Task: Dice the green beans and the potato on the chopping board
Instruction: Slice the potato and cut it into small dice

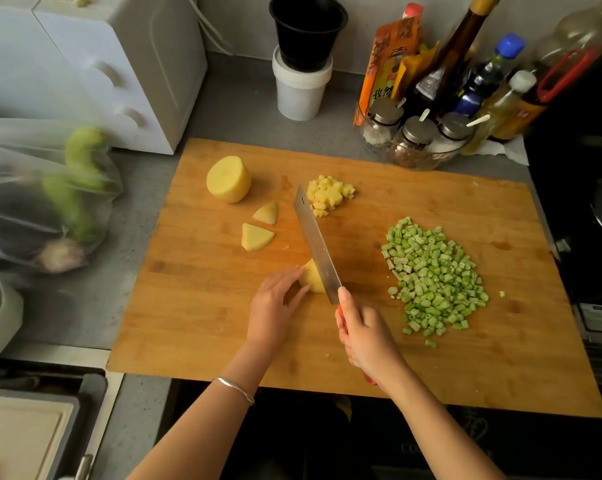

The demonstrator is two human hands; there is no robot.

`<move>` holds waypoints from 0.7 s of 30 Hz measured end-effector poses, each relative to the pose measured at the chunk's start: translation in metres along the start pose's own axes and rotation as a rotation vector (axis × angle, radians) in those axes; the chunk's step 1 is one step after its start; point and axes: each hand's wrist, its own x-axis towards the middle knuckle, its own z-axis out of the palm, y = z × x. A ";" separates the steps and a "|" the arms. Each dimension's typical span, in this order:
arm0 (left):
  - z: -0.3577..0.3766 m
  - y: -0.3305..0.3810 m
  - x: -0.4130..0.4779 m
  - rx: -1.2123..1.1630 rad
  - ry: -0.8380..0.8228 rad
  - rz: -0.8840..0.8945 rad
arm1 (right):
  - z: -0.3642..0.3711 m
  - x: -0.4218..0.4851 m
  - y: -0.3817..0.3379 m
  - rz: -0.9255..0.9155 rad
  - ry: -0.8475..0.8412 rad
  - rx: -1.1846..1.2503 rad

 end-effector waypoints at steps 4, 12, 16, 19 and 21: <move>0.000 -0.004 -0.006 0.131 -0.034 0.140 | 0.002 0.001 -0.003 0.004 0.009 -0.027; -0.004 -0.001 -0.006 0.229 -0.073 0.185 | 0.006 0.003 -0.008 0.026 0.007 -0.056; -0.005 -0.001 -0.006 0.231 -0.072 0.179 | 0.010 0.003 -0.008 0.033 0.033 -0.099; -0.004 -0.002 -0.006 0.212 -0.070 0.170 | 0.013 0.003 -0.010 0.029 0.055 -0.147; -0.003 -0.003 -0.006 0.197 -0.070 0.159 | 0.014 0.004 -0.011 0.027 0.062 -0.178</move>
